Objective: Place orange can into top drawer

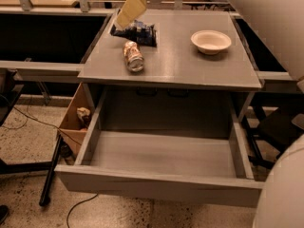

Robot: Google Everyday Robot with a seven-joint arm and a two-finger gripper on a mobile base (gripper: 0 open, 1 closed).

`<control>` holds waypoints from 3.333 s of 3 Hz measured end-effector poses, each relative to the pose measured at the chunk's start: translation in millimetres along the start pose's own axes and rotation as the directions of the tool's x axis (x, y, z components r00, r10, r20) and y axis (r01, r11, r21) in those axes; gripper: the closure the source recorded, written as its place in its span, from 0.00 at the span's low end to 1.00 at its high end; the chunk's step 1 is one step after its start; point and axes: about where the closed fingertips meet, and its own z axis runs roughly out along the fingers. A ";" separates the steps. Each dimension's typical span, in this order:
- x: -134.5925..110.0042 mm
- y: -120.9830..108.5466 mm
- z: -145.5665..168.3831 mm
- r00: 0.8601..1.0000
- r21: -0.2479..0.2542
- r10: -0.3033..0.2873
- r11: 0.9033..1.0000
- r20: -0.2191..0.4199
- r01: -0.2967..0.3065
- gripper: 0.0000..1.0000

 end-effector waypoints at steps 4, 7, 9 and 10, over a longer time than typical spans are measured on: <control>37.5 59.1 123.7 0.928 -0.053 0.368 0.929 0.054 -0.366 0.00; 54.6 56.8 175.6 0.920 -0.051 0.388 0.921 0.051 -0.386 0.00; 76.6 69.8 168.2 0.949 -0.113 0.309 0.943 -0.056 -0.314 0.41; 83.9 70.3 157.8 0.956 -0.118 0.282 0.949 -0.084 -0.291 0.65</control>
Offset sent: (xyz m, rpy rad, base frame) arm 0.0200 0.0511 -0.1073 0.2356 0.1361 -0.1938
